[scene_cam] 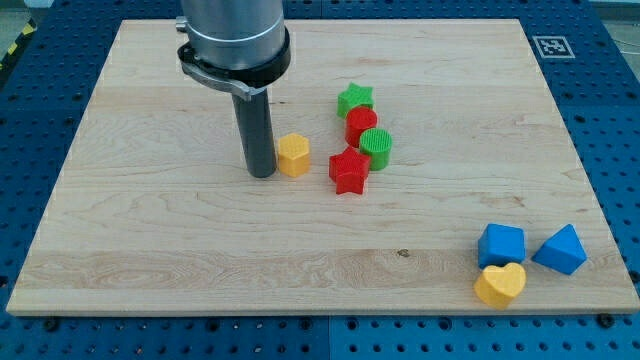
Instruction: Move the arm parallel to the yellow heart
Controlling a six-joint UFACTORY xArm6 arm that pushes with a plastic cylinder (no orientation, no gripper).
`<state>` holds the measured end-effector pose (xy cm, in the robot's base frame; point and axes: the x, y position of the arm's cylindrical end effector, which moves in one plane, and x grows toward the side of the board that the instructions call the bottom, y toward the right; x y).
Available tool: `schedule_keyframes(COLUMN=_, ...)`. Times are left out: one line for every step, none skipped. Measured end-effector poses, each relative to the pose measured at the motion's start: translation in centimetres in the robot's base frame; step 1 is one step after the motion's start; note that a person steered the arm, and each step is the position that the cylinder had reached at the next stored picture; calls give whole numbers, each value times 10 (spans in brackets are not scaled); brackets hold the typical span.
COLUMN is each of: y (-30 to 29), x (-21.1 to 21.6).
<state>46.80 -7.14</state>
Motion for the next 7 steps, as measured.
schedule_keyframes(y=14, x=0)
schedule_keyframes(y=16, x=0)
schedule_keyframes(y=16, x=8)
schedule_keyframes(y=16, x=34)
schedule_keyframes(y=16, x=35)
schedule_keyframes(y=16, x=56)
schedule_keyframes(y=16, x=73)
